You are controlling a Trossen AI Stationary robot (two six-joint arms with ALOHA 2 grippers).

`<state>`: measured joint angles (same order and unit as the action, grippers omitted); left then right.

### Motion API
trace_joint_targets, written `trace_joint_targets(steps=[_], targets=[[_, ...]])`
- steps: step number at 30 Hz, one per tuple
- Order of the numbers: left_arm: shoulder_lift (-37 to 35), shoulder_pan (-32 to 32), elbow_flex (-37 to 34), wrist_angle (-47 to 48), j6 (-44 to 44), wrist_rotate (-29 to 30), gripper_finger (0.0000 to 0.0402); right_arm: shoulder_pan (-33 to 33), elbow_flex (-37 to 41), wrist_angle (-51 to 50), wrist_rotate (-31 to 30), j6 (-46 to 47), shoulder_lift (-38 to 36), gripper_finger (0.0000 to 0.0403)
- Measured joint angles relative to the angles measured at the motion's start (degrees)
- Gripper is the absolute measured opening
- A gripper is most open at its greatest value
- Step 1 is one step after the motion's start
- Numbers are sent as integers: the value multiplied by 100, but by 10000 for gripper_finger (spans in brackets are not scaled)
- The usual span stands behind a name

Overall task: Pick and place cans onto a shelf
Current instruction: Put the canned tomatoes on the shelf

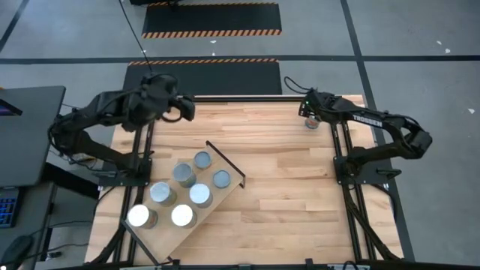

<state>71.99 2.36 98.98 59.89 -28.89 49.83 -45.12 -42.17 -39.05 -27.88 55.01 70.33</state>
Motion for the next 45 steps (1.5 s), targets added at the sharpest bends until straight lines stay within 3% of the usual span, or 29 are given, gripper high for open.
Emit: trace_joint_targets(steps=[7,18,22,30,35,42,45], targets=[[-3,530,0,-1,1093,-198,347,13,2,348,203,244,288,363],[-36,1254,0,-31,2140,-2557,347,17,-2,479,297,183,280,323],[-25,1382,0,-230,2474,-3070,347,248,-65,598,575,-85,264,323],[-25,1374,0,-899,2554,-4112,347,1430,-1179,-427,754,-2271,225,323],[-25,1016,0,-1535,2569,-4854,347,2452,-1986,-1171,954,-3367,225,323],[-20,-68,0,-2282,2133,-4960,347,4181,-2540,-1433,1821,-4134,221,323],[57,-621,0,-2642,1872,-4621,347,4981,-2540,-1551,2103,-4034,252,325]])
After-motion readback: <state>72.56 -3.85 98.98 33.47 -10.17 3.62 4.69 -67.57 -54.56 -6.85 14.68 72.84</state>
